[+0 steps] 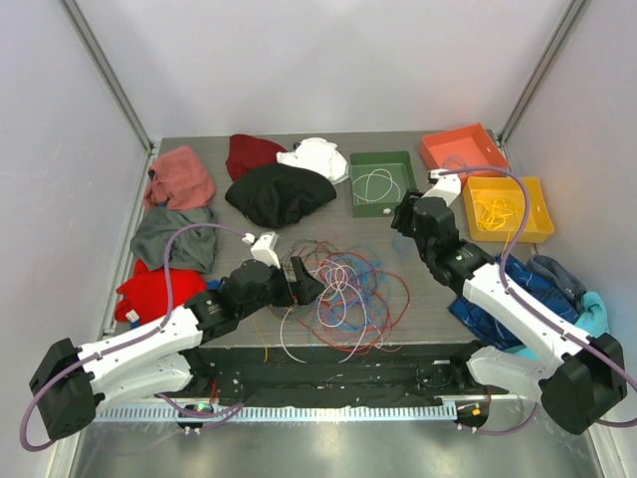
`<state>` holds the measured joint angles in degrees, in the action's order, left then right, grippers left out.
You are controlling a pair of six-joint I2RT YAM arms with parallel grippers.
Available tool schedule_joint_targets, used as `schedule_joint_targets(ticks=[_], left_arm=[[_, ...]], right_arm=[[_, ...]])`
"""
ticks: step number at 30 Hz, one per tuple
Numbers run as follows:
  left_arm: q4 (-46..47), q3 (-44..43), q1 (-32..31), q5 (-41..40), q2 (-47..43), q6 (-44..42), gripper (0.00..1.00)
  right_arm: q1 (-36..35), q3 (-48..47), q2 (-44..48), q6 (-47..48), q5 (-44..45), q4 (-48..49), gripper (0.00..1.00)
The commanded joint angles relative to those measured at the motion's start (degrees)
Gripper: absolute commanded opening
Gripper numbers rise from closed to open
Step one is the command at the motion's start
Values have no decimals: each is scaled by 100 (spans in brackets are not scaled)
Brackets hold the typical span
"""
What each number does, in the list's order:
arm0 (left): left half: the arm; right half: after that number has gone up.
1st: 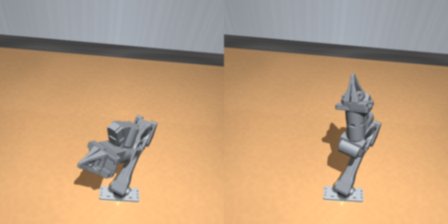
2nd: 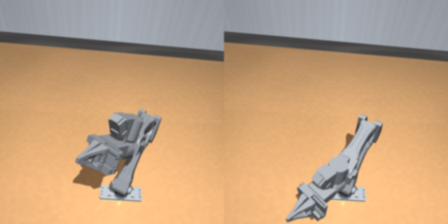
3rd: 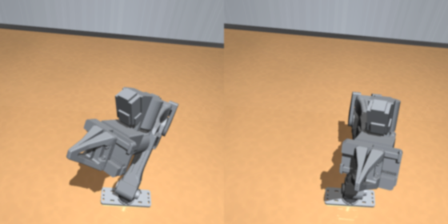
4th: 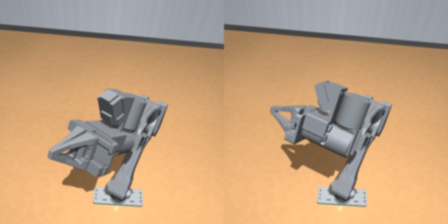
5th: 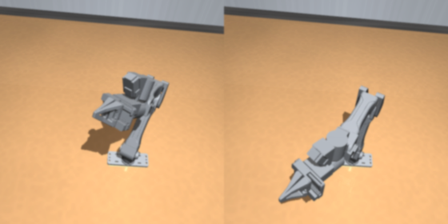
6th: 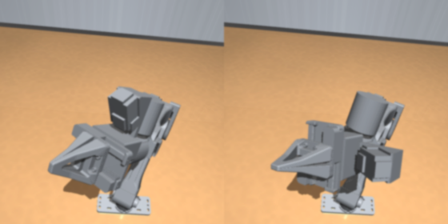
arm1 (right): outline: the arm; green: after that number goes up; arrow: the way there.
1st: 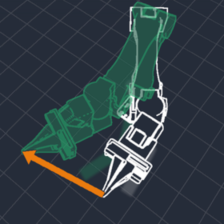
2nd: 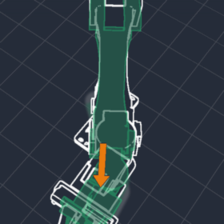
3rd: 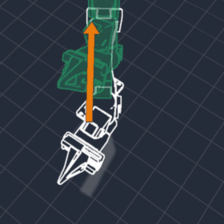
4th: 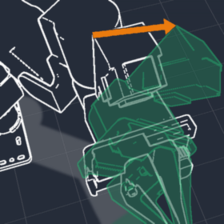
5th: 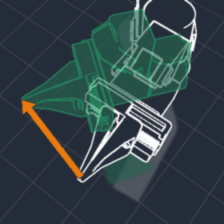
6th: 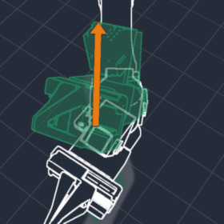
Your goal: Untangle the cables
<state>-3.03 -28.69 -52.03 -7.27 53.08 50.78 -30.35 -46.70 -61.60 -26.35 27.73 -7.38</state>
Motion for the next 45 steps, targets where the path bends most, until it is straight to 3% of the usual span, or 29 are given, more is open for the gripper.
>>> schedule_joint_targets(ticks=[1,2,4,10,20,29,31,32,33,34,35,36,41,45], left_arm=[[250,74,-18,32,-148,37,100],[241,74,-18,32,-166,28,100],[241,109,-18,41,-236,19,100],[180,170,-9,59,-403,-33,100],[-101,188,-18,-178,-659,-296,100],[-435,-154,-18,-486,-202,-683,100],[-453,-198,-18,-521,-44,-701,100],[-453,-233,-9,-556,18,-710,100],[-436,-243,-18,-574,149,-702,100],[-418,-277,-9,-574,211,-702,100],[-401,-295,-18,-583,272,-693,100],[-374,-313,-18,-565,351,-684,100],[-330,-462,-9,-399,668,-684,100],[-321,-383,-18,-275,564,-622,100]], right_arm=[[257,-653,-9,191,383,193,43],[432,-830,-53,209,365,193,29],[661,-1437,-255,218,199,184,16],[1504,-3466,-1230,139,-30,-35,1],[2349,-6612,-3760,218,-31,-580,1],[3147,-7669,-6167,34,-293,-633,2],[3245,-7679,-6451,-106,-434,-572,9],[3315,-7688,-6556,-133,-600,-572,20],[3325,-7714,-6740,-151,-636,-581,50],[3325,-7801,-6812,-143,-602,-668,65],[3325,-7845,-6882,-142,-576,-729,89],[3325,-7881,-6935,-142,-593,-791,97],[3316,-7934,-6918,-178,-435,-1441,100],[3307,-7451,-6567,-186,-286,-1591,100]])
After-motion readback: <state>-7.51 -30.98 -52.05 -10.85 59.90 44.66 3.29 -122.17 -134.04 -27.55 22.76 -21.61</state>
